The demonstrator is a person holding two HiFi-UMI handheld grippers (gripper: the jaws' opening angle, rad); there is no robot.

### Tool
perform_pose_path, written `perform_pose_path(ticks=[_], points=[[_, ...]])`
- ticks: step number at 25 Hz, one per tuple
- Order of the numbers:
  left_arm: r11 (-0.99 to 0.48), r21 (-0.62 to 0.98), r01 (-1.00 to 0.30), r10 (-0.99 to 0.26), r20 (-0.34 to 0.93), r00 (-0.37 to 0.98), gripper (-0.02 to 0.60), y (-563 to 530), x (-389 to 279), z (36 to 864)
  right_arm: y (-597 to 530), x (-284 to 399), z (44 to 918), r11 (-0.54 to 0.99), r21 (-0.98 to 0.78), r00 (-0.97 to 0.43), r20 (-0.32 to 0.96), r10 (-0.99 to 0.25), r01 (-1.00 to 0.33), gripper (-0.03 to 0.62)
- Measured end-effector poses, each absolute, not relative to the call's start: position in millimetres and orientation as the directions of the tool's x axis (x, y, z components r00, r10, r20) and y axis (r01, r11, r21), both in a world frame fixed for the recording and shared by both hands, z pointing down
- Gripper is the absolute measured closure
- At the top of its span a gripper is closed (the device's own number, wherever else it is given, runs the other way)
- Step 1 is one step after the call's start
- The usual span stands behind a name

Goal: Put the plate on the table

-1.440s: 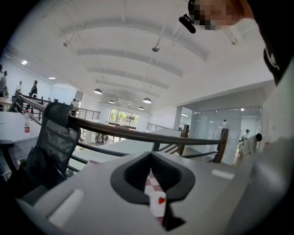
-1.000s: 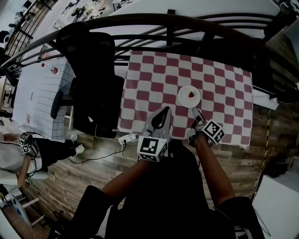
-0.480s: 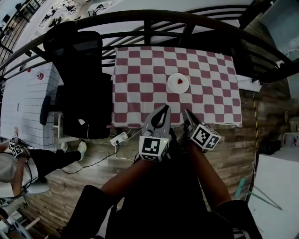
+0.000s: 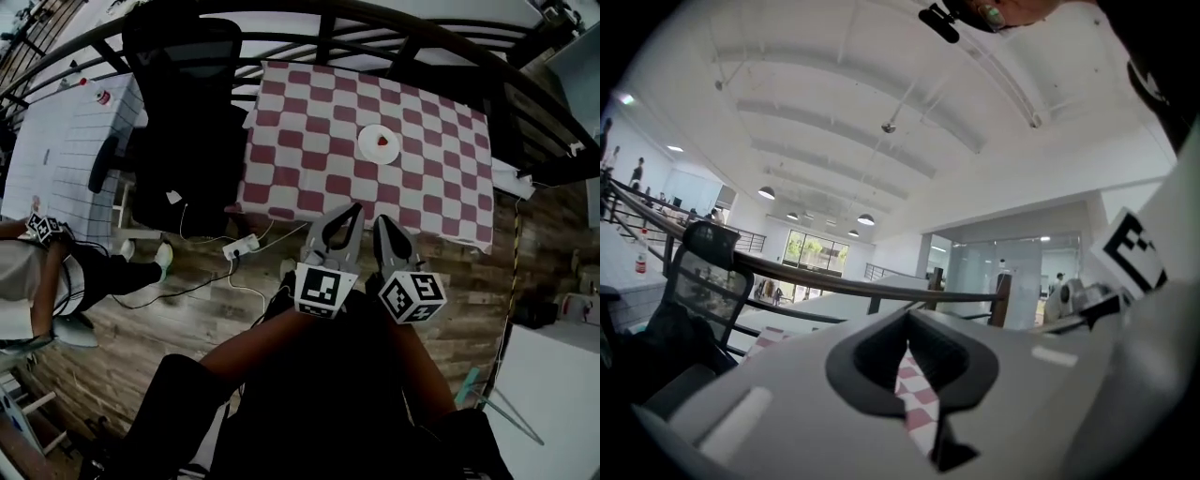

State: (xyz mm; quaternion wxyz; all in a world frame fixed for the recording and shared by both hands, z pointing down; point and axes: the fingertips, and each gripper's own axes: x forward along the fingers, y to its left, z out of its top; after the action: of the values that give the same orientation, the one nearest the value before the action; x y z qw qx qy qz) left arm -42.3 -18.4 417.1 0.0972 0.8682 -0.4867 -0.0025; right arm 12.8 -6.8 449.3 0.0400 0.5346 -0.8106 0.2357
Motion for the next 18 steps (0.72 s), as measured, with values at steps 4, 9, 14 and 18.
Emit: perform_pose_path(ticks=[4,9,14,18], points=[[-0.463,0.154,-0.873,-0.874,0.086,0.478,0.572,9,-29,410,20,14,433,0.376,-0.270,-0.445,0.278,-0.851,-0.886,0.594],[-0.431,0.091,-0.898,-0.896,0.075,0.437,0.572,55,-2,407,63,40,421,0.415,-0.170,-0.446,0.252,-0.859,-0.894,0.595],[-0.417,0.067,-0.906,-0.904,0.073,0.421,0.572,100,34,412,107,82,425,0.401,-0.137,-0.424,0.250,-0.871,-0.906,0.595],[-0.424,0.051,-0.904,-0.902,0.073,0.426,0.572,132,58,411,138,110,424,0.376,-0.124,-0.395,0.228,-0.890,-0.918,0.595]])
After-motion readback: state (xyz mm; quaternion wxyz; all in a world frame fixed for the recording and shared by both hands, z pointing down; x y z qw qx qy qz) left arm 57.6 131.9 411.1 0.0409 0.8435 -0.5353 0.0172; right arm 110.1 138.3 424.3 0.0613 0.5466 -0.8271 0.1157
